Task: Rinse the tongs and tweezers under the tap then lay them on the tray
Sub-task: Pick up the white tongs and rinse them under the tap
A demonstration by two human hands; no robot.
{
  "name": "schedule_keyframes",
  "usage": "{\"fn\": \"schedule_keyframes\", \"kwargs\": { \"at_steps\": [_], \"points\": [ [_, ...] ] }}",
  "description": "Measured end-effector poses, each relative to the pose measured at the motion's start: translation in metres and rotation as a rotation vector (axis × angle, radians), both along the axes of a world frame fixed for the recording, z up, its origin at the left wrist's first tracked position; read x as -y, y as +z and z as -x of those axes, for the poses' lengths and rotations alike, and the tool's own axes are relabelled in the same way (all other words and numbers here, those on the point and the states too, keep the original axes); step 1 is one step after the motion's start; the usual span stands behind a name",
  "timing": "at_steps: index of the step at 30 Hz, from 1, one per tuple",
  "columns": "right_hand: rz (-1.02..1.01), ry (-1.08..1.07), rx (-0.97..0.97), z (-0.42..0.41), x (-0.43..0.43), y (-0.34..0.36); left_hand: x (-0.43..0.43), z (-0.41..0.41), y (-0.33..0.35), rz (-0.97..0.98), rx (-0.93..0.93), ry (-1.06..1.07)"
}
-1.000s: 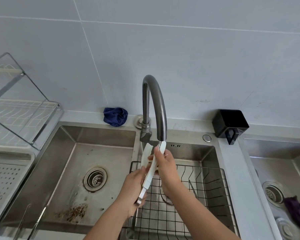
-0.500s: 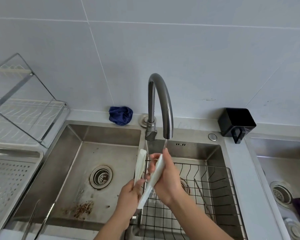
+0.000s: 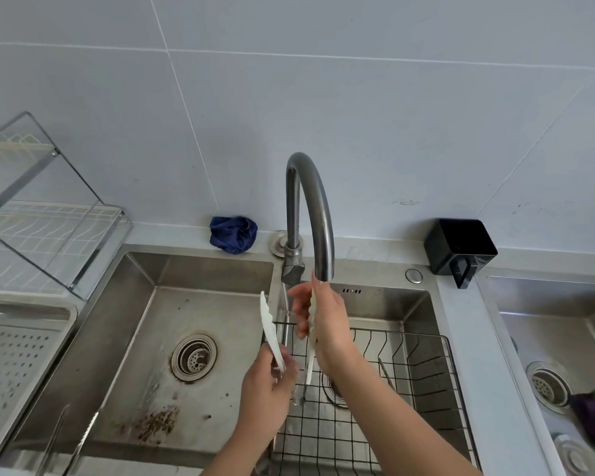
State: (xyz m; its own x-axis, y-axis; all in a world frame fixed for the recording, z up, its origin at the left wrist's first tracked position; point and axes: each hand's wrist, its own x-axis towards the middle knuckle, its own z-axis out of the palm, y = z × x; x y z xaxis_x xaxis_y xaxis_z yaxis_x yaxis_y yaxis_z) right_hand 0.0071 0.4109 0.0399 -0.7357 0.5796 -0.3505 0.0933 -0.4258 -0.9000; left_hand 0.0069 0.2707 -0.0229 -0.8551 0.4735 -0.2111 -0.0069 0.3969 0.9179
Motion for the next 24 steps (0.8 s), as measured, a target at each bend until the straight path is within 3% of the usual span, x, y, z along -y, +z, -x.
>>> {"fn": "schedule_keyframes", "kwargs": {
  "at_steps": [6, 9, 14, 18, 22, 24],
  "points": [
    [0.049, 0.268, 0.034, 0.011, -0.015, 0.021, -0.015, 0.013, 0.027, -0.501, 0.653, -0.134],
    [-0.124, 0.258, 0.066, 0.011, -0.015, 0.028, -0.026, 0.014, 0.03, -0.427, 0.624, -0.107],
    [-0.687, 0.353, 0.093, -0.007, -0.008, 0.016, -0.044, 0.018, 0.045, -0.319, 0.529, 0.023],
    [-0.585, 0.515, -0.002, -0.024, 0.0, -0.002, -0.056, 0.024, 0.053, -0.273, 0.513, 0.016],
    [-0.646, 0.298, 0.24, -0.02, -0.012, -0.001, -0.053, 0.02, 0.051, -0.312, 0.57, -0.225],
    [-0.711, 0.245, 0.312, -0.014, -0.021, 0.0, -0.049, 0.026, 0.051, -0.242, 0.624, -0.328]
  ]
}}
